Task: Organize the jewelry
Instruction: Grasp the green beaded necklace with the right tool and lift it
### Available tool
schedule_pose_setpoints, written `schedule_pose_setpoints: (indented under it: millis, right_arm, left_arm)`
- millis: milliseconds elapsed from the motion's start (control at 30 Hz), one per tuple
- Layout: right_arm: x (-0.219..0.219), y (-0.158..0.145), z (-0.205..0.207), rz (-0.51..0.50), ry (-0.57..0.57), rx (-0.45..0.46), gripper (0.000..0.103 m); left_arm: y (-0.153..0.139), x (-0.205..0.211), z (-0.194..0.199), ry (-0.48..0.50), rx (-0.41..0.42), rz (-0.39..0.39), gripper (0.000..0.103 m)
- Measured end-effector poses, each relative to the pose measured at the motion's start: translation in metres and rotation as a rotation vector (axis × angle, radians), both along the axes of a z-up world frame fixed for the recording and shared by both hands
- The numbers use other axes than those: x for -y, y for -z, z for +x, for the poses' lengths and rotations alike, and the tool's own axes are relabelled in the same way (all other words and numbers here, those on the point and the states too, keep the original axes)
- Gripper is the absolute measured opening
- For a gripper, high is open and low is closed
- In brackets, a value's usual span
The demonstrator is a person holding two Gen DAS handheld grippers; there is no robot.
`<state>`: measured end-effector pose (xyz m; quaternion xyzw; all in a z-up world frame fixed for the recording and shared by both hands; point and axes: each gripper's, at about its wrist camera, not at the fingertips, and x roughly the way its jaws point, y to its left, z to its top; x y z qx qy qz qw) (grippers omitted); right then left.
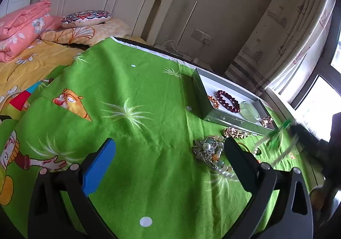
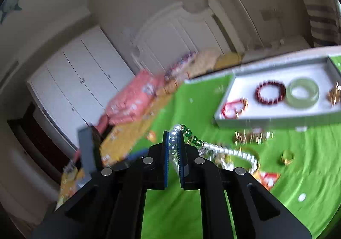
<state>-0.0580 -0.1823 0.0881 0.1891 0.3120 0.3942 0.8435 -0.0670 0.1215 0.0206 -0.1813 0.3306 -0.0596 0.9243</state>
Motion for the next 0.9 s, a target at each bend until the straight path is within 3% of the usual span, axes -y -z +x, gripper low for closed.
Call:
schedule_pose_setpoints:
  millis: [167, 333, 633, 733, 900]
  right_arm:
    - [0.024, -0.021, -0.004, 0.08, 0.025, 0.03, 0.01]
    - [0.07, -0.045, -0.021, 0.15, 0.063, 0.101, 0.01]
    - [0.123, -0.061, -0.029, 0.195, 0.157, 0.172, 0.01]
    - [0.13, -0.057, -0.029, 0.194, 0.172, 0.175, 0.01]
    - [0.141, -0.05, -0.031, 0.198, 0.19, 0.166, 0.01]
  left_arm:
    - [-0.004, 0.014, -0.001, 0.07, 0.018, 0.055, 0.101]
    - [-0.01, 0.045, -0.008, 0.175, 0.041, 0.172, 0.101]
    - [-0.02, 0.078, 0.003, 0.301, 0.007, 0.131, 0.099]
    - [-0.018, 0.096, 0.011, 0.336, -0.026, 0.138, 0.094]
    - [-0.001, 0.138, 0.023, 0.399, -0.062, 0.275, 0.065]
